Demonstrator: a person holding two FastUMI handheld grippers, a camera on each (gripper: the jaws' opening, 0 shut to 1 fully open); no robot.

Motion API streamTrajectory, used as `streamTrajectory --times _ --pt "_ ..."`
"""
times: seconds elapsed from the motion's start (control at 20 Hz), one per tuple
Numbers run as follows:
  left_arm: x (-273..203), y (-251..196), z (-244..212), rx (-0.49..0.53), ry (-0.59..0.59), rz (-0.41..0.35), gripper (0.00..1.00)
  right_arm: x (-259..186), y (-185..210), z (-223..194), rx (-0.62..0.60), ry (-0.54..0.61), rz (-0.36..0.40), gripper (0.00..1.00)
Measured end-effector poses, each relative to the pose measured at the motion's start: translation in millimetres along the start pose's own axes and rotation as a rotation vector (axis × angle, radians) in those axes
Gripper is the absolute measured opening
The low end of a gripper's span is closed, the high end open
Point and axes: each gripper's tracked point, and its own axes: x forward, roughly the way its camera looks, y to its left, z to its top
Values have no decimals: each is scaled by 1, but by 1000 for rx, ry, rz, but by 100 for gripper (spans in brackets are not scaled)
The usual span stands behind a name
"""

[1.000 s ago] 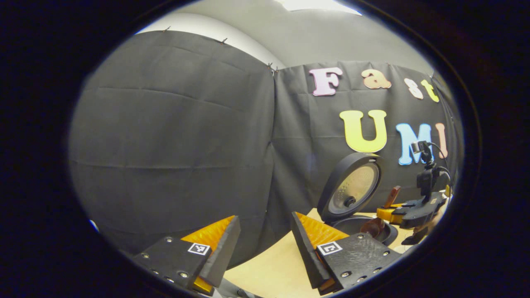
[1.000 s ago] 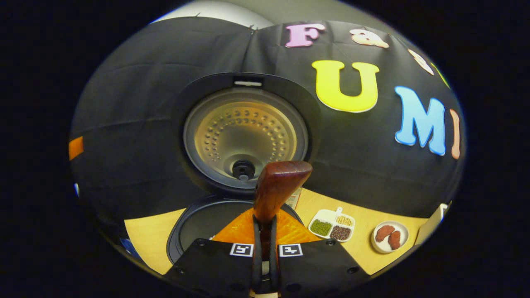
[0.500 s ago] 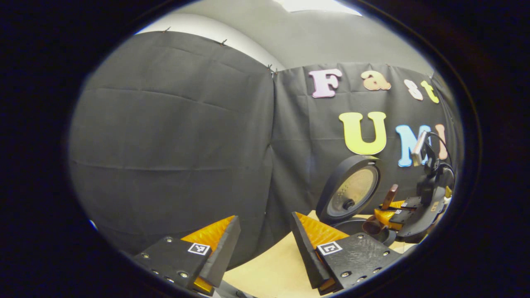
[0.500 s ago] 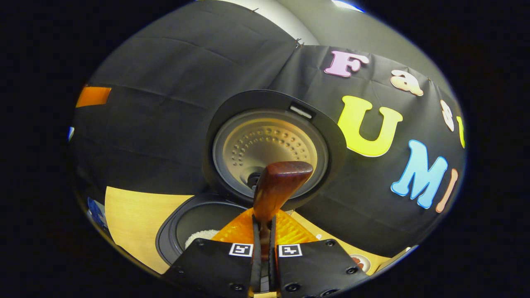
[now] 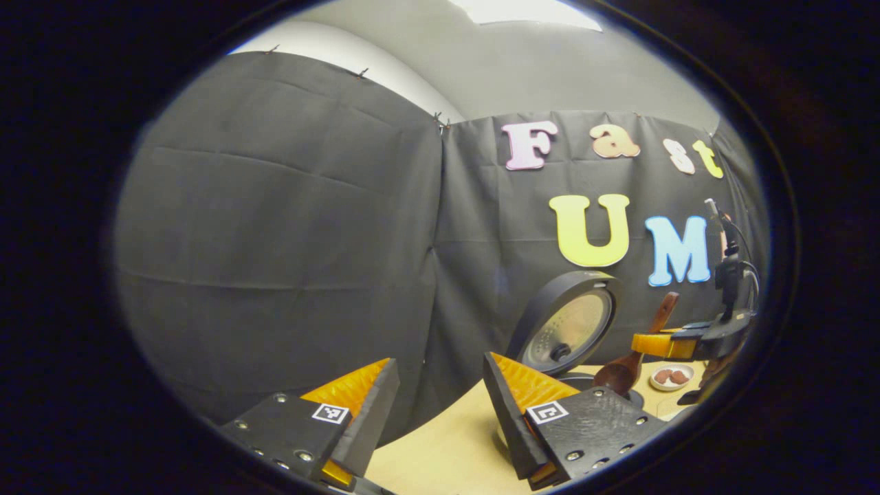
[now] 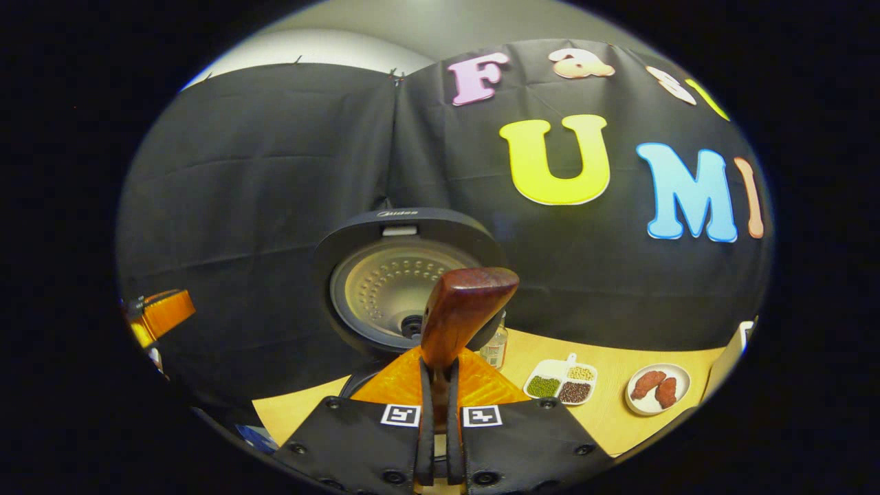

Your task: Close the left gripper, press the button to open the rice cooker; take a wooden spoon from the chopstick holder with the right hand, scoop a spoonful of rice and pour it into the rice cooker, then put the wooden spoon back into the chopstick holder.

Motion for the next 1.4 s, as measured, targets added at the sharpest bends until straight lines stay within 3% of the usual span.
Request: streamTrajectory --times 0.5,0.95,1.4 --pt "17 -76 19 -10 -39 -152 77 -65 -93 25 97 -70 -202 8" --pt "8 -142 29 -12 -54 -263 78 -135 -184 11 156 -77 -399 9" --pt "-8 -199 33 -20 -58 -353 78 -209 -250 -7 186 -68 -558 9"
